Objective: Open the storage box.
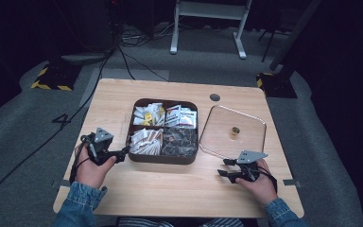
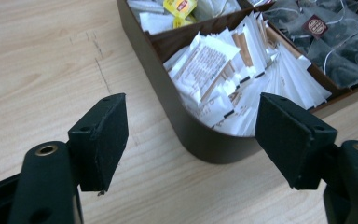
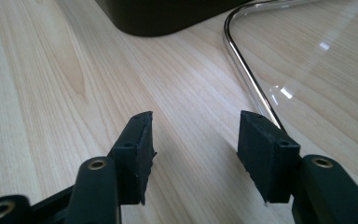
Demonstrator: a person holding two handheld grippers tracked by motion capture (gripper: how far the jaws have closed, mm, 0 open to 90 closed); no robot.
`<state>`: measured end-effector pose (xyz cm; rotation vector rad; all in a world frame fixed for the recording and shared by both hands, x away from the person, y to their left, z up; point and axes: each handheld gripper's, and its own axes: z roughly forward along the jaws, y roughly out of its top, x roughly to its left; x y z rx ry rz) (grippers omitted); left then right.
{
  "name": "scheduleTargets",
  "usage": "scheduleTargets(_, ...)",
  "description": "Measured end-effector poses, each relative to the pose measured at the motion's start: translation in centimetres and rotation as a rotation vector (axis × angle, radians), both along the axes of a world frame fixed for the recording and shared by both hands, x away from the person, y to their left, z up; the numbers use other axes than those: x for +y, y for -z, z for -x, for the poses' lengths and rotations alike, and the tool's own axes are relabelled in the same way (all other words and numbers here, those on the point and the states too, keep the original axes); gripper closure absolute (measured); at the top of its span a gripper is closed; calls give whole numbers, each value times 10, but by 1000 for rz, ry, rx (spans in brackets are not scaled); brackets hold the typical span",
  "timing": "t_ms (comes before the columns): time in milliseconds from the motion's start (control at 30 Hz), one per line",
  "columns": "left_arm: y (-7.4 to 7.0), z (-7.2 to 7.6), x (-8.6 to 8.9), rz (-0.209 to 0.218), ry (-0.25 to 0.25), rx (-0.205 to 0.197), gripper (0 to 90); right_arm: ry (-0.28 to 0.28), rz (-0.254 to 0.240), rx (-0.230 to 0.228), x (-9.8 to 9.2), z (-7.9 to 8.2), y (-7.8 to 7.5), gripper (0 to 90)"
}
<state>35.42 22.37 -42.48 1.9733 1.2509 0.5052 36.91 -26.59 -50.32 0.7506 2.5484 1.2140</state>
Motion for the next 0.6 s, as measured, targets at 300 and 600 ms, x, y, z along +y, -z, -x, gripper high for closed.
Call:
scheduleTargets(300, -7, -13, -13, -35, 22, -27, 290, -10, 30, -12, 1, 4, 1, 444)
scheduleTargets(600, -16, -25, -19, -35, 13, -67, 293, -15, 29, -13, 0, 8, 1, 448)
